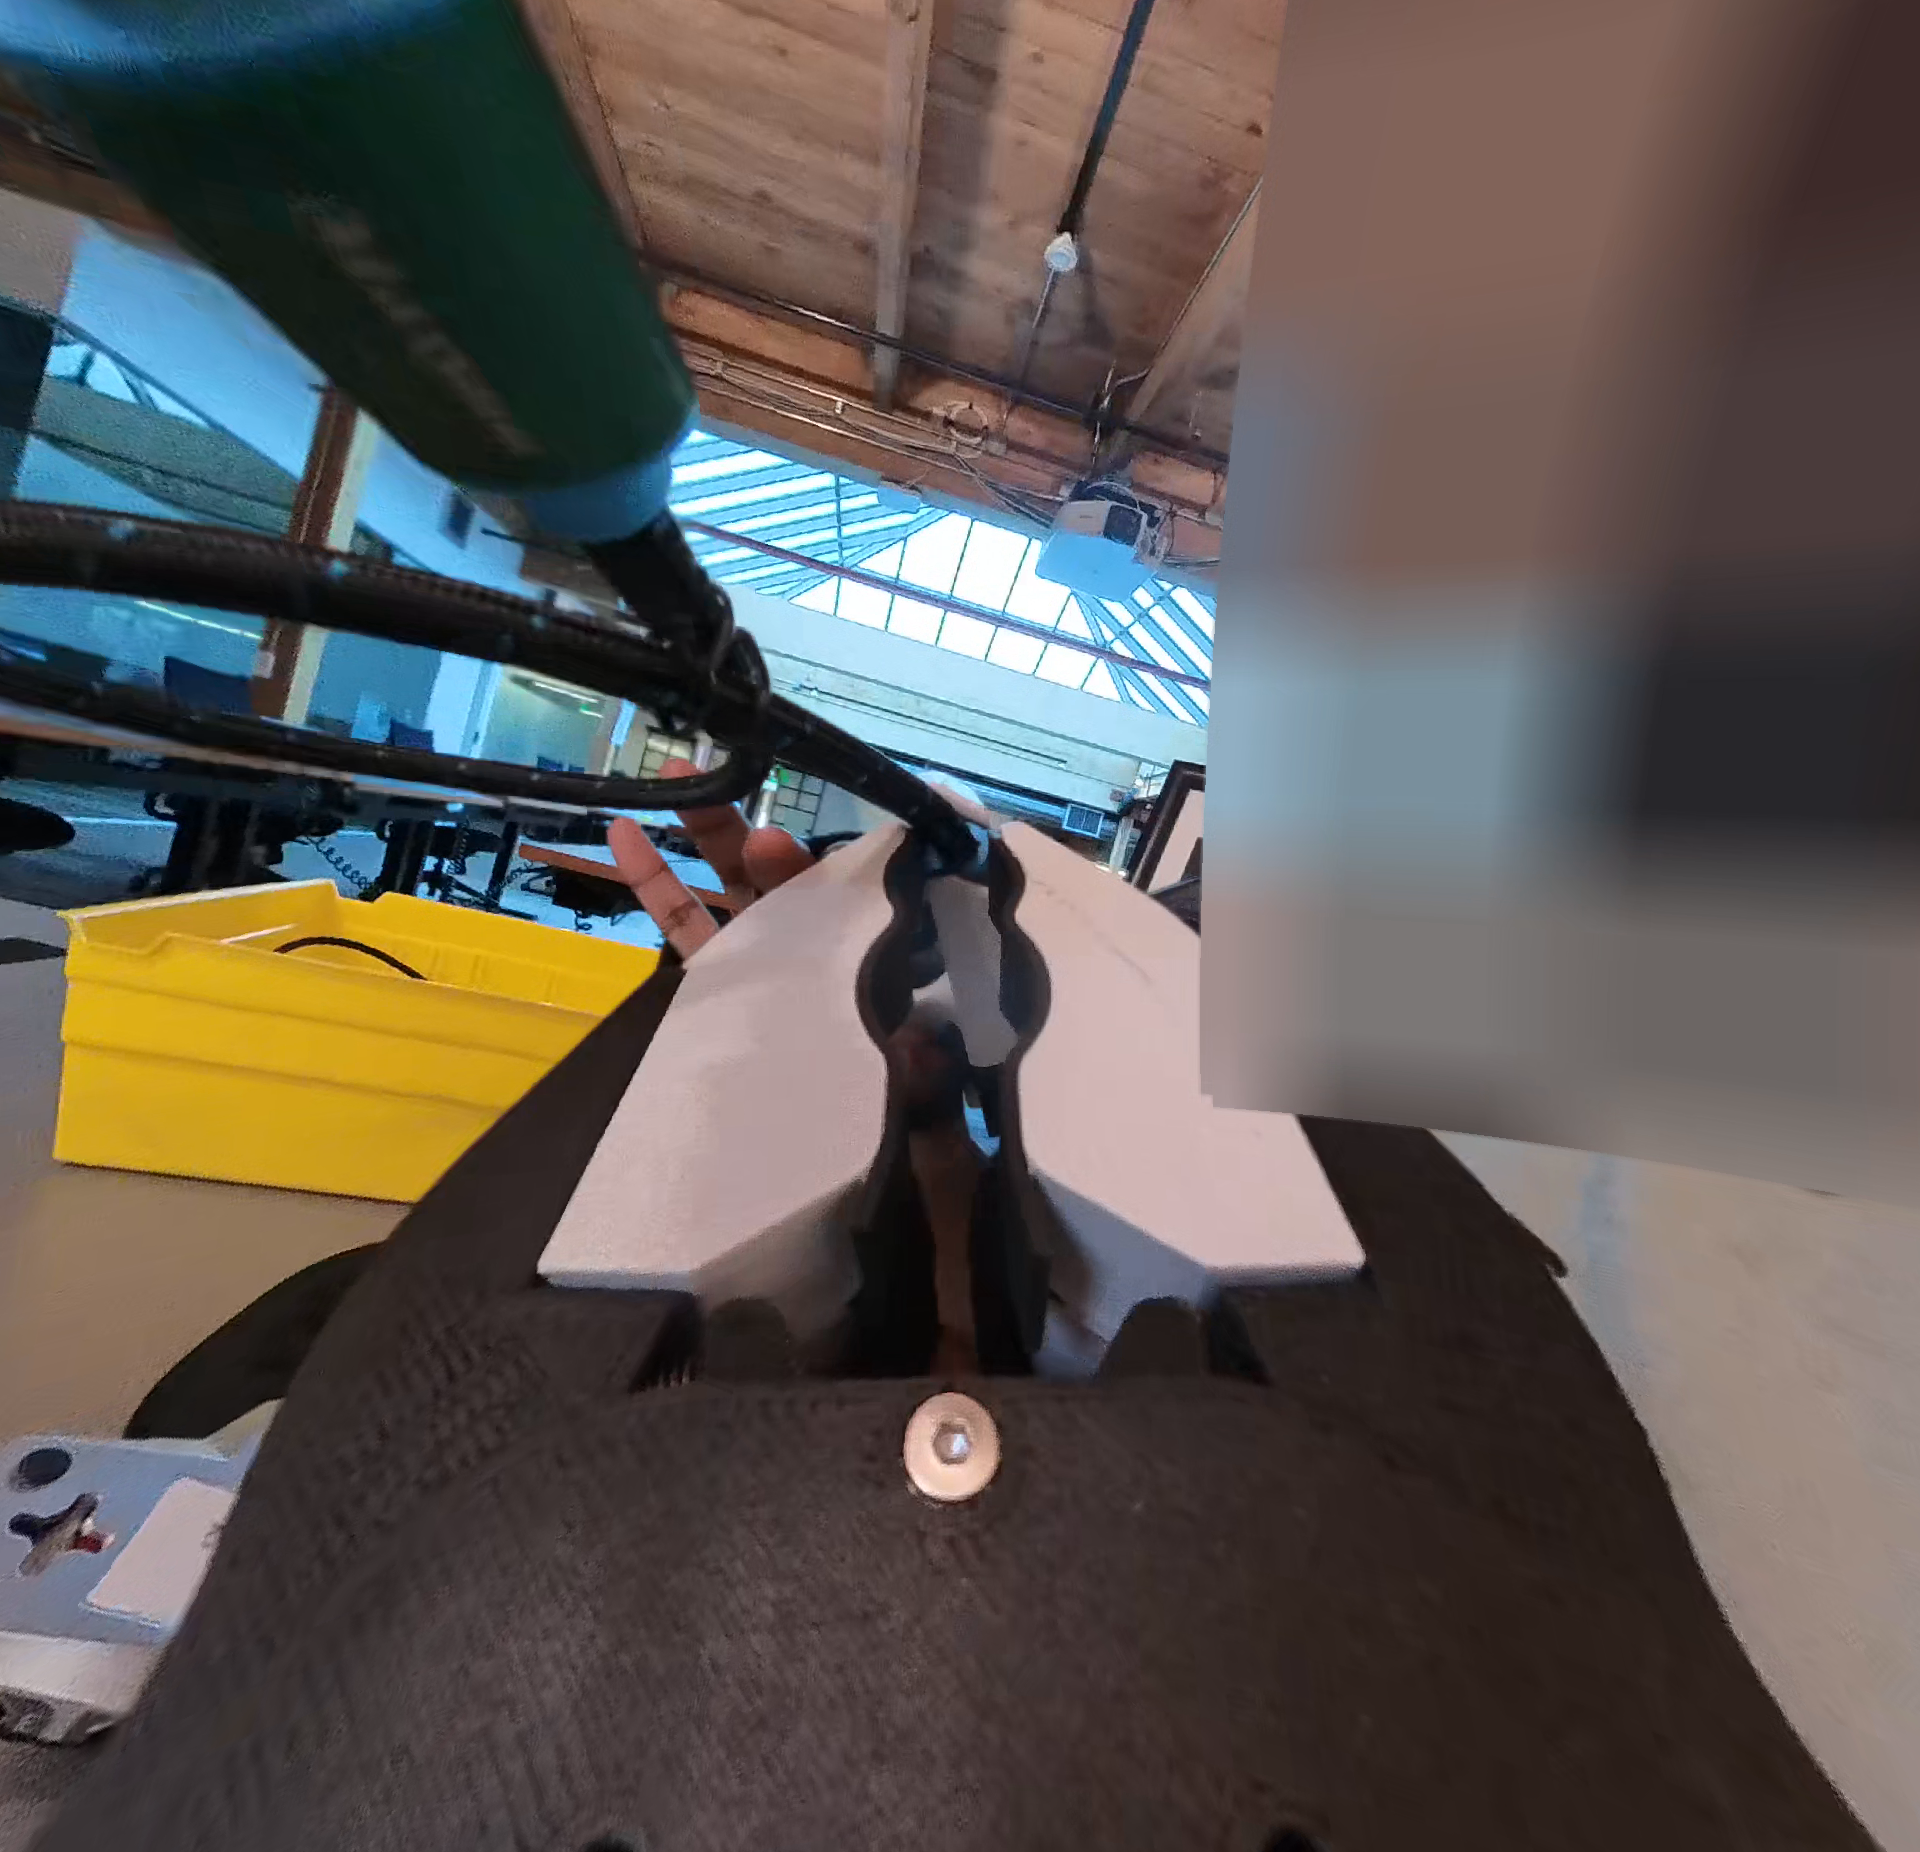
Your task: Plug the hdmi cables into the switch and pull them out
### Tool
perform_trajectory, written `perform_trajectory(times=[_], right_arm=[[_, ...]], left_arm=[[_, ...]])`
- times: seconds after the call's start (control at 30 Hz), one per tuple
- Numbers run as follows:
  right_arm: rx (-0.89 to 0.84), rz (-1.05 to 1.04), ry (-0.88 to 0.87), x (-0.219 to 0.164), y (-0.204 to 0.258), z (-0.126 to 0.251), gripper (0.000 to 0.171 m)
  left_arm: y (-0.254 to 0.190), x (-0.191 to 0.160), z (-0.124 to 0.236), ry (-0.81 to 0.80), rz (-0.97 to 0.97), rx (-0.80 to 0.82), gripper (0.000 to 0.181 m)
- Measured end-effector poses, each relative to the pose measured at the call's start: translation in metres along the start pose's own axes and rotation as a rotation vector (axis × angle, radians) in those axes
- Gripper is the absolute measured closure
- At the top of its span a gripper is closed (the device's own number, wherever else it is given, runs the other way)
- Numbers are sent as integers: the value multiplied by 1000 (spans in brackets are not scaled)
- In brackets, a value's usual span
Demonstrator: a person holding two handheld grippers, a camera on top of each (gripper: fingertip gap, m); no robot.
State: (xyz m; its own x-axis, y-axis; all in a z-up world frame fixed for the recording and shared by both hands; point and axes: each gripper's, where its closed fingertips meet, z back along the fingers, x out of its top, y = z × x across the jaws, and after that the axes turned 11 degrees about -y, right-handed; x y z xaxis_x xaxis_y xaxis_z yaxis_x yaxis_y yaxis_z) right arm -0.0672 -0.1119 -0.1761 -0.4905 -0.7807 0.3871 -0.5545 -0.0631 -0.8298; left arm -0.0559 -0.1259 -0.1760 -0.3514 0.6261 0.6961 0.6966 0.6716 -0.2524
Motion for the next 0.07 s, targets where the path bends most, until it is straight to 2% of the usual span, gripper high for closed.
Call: perform_trajectory(times=[0.03,0.07], right_arm=[[11,6,-4,1,0,0,160],[24,9,-3,2,0,1,160]], left_arm=[[-1,-1,-1,2,10,-2,170],[-1,-1,-1,0,29,0,170]])
